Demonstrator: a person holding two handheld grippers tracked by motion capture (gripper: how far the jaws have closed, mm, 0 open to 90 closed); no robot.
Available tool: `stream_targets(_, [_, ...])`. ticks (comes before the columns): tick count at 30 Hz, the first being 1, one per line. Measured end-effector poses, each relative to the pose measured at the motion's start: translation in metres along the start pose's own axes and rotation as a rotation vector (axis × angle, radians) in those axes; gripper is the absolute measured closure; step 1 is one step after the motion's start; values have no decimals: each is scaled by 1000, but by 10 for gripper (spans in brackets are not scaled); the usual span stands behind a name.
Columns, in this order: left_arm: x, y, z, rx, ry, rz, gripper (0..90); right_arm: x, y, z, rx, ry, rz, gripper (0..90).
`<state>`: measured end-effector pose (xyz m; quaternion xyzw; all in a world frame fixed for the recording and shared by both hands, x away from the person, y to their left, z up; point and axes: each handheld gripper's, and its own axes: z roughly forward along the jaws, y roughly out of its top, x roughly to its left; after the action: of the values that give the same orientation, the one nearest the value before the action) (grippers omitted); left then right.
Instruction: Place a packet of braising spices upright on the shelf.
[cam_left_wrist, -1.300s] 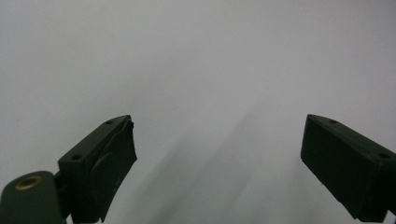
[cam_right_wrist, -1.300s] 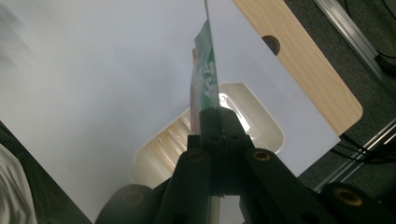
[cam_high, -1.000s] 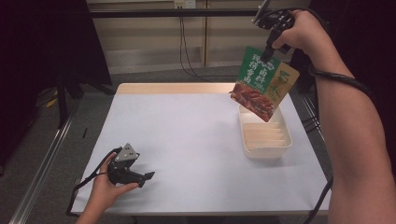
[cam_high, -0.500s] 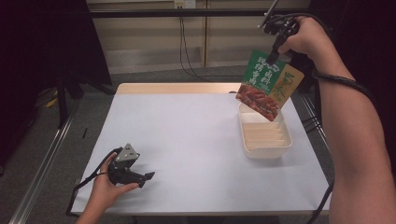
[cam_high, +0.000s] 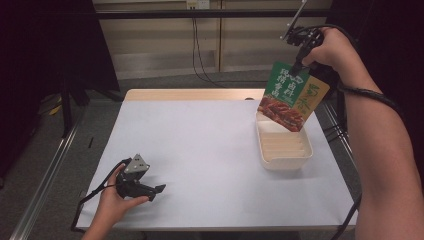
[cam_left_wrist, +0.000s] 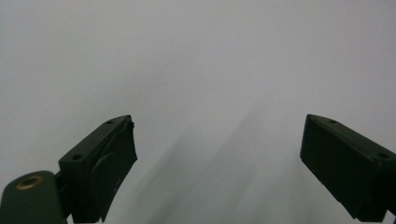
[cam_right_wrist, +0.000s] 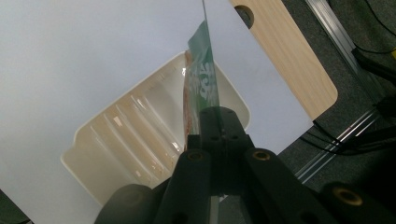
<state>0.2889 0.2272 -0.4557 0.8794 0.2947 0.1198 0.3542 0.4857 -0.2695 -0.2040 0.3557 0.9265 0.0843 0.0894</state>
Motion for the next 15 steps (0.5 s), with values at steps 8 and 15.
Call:
stream_targets(8, [0,0,0,0,2,0,104,4,-7,9,14,26,-3,900])
stream_targets(15, [0,1,-1,8,8,5,104,7,-10,17,23,41,8,900])
